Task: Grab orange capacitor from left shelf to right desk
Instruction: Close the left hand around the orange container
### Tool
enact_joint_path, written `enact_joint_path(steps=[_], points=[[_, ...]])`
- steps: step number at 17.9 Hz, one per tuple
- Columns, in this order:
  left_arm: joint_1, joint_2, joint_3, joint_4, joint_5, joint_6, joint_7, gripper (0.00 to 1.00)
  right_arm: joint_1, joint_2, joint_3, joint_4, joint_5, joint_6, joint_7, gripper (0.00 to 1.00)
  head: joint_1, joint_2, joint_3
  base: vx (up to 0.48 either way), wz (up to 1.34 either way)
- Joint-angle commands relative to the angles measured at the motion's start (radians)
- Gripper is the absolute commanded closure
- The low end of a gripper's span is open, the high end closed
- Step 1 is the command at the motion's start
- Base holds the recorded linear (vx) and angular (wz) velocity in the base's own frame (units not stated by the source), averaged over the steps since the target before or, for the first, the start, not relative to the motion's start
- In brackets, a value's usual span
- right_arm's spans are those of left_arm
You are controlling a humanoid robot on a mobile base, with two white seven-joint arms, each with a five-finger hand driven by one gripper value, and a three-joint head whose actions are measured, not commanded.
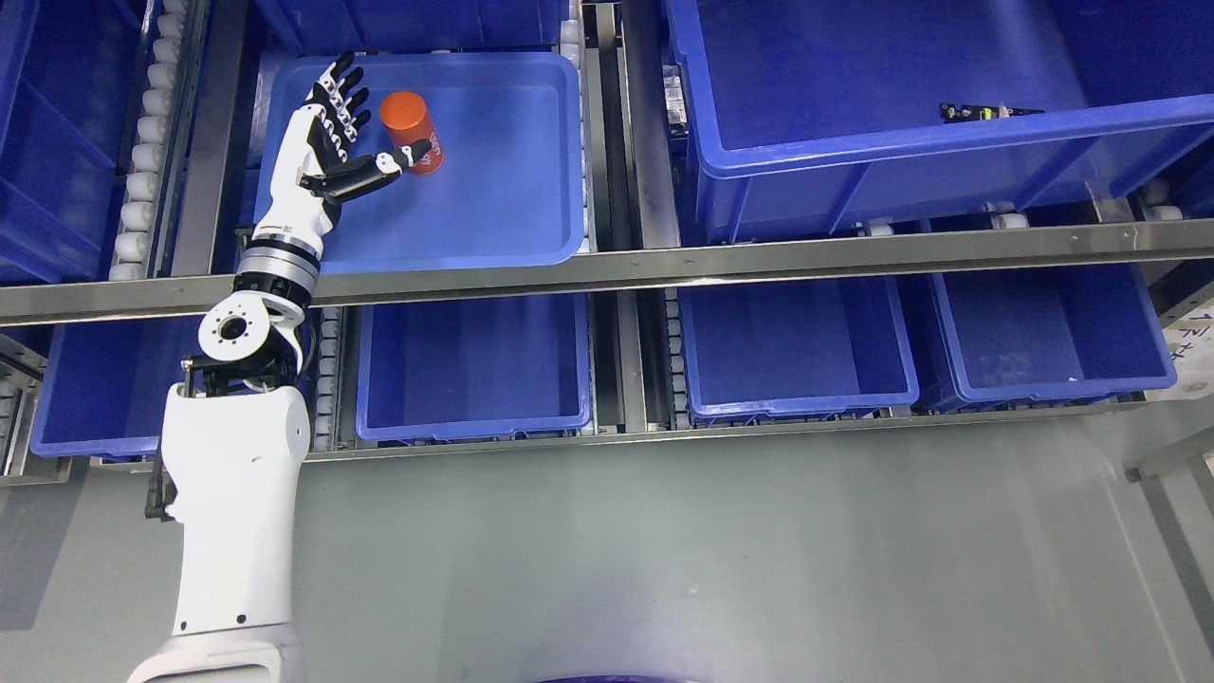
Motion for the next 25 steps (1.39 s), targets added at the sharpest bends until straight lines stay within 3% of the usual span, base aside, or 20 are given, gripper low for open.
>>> enact_joint_path(steps=[1, 9, 16, 22, 25], points=[[-0.028, 0.015, -0.052, 0.136, -0.005, -0.001, -0.034, 0.02, 0.020, -0.017, -0.012, -0.017, 0.005, 0.000, 0.001, 0.00, 0.0000, 0.000, 0.000, 0.000, 0.00], [-0.061, 0.020, -0.059, 0.214, -0.007, -0.005, -0.038, 0.04, 0.020, -0.017, -0.012, -0.017, 0.005, 0.002, 0.001, 0.00, 0.0000, 0.000, 0.000, 0.000, 0.00], [-0.134, 0.006, -0.059, 0.312, -0.028, -0.019, -0.034, 0.13, 0.020, -0.017, -0.012, -0.017, 0.005, 0.000, 0.001, 0.00, 0.0000, 0.000, 0.000, 0.000, 0.00], [-0.142, 0.006, -0.044, 0.323, -0.025, -0.077, -0.031, 0.54, 0.020, -0.017, -0.012, -0.017, 0.005, 0.000, 0.001, 0.00, 0.0000, 0.000, 0.000, 0.000, 0.00], [-0.139, 0.004, -0.044, 0.340, -0.025, -0.094, -0.029, 0.67, 0.020, -0.017, -0.012, -0.017, 0.005, 0.000, 0.001, 0.00, 0.0000, 0.000, 0.000, 0.000, 0.00]])
